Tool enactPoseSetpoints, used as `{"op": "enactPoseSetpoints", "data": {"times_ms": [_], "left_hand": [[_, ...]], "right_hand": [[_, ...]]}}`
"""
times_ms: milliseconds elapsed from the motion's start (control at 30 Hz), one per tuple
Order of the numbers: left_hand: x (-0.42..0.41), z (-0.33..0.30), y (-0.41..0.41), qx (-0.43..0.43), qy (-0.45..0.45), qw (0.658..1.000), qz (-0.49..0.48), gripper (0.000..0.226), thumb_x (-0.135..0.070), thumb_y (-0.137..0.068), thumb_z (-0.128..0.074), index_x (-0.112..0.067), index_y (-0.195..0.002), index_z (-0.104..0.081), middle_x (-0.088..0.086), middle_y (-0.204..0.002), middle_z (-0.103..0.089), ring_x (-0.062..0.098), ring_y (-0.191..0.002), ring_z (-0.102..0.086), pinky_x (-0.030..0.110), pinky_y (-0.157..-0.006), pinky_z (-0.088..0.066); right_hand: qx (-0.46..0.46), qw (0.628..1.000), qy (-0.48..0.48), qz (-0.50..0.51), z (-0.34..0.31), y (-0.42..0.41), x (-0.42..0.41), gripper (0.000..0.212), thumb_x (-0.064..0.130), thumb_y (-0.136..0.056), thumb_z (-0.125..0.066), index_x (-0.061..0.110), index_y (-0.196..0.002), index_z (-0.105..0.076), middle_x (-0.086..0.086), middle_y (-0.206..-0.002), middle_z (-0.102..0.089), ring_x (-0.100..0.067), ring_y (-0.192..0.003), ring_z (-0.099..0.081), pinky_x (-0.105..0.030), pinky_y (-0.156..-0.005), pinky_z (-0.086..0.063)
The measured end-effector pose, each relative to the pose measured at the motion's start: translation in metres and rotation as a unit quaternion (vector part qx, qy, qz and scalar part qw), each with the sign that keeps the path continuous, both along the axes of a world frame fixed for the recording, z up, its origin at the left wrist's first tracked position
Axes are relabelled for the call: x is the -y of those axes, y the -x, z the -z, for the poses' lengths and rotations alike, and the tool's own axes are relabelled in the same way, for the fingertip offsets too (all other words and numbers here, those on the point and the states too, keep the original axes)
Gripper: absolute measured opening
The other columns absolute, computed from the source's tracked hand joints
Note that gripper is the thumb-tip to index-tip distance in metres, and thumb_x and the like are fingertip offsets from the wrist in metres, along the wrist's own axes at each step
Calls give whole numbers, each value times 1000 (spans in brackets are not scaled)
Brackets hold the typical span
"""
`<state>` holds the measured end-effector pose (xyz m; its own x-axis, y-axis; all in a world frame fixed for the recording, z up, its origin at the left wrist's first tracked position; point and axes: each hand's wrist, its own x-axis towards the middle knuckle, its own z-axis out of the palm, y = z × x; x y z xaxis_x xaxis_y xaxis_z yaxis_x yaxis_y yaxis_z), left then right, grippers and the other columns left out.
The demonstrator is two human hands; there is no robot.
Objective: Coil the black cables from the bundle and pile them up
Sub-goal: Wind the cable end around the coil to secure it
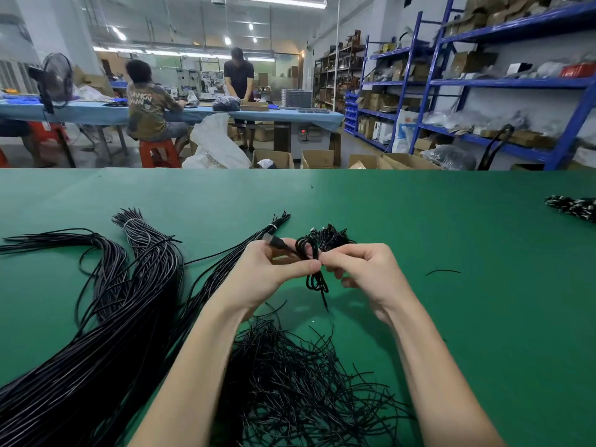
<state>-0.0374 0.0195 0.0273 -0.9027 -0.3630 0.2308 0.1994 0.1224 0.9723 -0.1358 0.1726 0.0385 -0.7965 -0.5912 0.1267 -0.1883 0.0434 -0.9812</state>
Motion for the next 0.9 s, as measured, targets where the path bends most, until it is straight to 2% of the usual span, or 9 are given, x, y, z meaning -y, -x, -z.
{"op": "enactPoseSetpoints", "data": {"times_ms": [67,133,233,300,367,500,633,733,900], "left_hand": [[-1,1,0,-26,114,993,-35,14,-10,-77,-85,-18,-86,-79,1,-88,-78,15,-87,-74,23,-82,-56],[-5,2,3,-69,224,970,-58,15,-10,-79,-84,-15,-93,-81,-3,-90,-77,12,-87,-73,25,-85,-57],[-8,5,6,-87,231,967,-66,18,-6,-82,-80,-12,-99,-81,-2,-95,-75,11,-90,-72,26,-89,-57],[-4,9,6,-62,149,985,-57,12,-10,-84,-80,-15,-94,-81,0,-92,-77,11,-87,-73,25,-86,-58],[-1,11,4,-34,66,996,-46,7,-17,-82,-81,-20,-89,-80,-1,-88,-77,10,-84,-72,20,-80,-55],[3,10,3,-6,-136,991,7,29,-21,-73,-84,-8,-98,-76,19,-99,-76,25,-94,-74,26,-82,-58],[1,8,1,26,-145,988,46,29,-23,-72,-84,-8,-96,-78,17,-99,-76,20,-88,-73,27,-80,-57],[0,6,-2,49,-150,986,57,33,-21,-70,-83,-8,-100,-78,11,-96,-77,15,-80,-72,23,-74,-56],[-2,3,-2,65,-151,984,69,44,-22,-71,-82,-6,-111,-75,12,-105,-76,15,-87,-71,24,-78,-55]], "right_hand": [[75,997,0,13,2,1,3,14,9,-79,-79,11,-65,-78,-1,-60,-65,-6,-50,-50,-14,-47,-40],[216,976,37,8,7,5,3,13,3,-83,-73,4,-71,-73,-4,-59,-63,-5,-47,-48,-12,-41,-39],[368,923,105,-42,14,4,4,5,6,-82,-72,4,-80,-68,-3,-64,-61,-4,-48,-50,-10,-38,-40],[326,939,85,-62,16,4,3,12,16,-79,-78,6,-83,-73,-2,-70,-68,-5,-53,-57,-12,-41,-44],[215,975,38,-51,14,7,-1,15,24,-91,-73,11,-90,-78,-2,-84,-77,-7,-62,-66,-16,-49,-50],[-26,998,27,-43,11,15,-16,17,13,-94,-71,25,-102,-79,3,-97,-79,-11,-74,-71,-21,-61,-56],[-134,987,7,-83,5,13,-19,15,13,-87,-79,25,-95,-82,3,-85,-79,-13,-70,-70,-23,-60,-55],[-156,984,-6,-85,2,14,-21,9,18,-82,-83,25,-88,-84,2,-80,-78,-15,-65,-69,-25,-57,-54],[-184,979,-8,-83,-3,11,-22,5,24,-79,-86,27,-80,-83,3,-78,-78,-17,-64,-69,-26,-53,-53]]}}
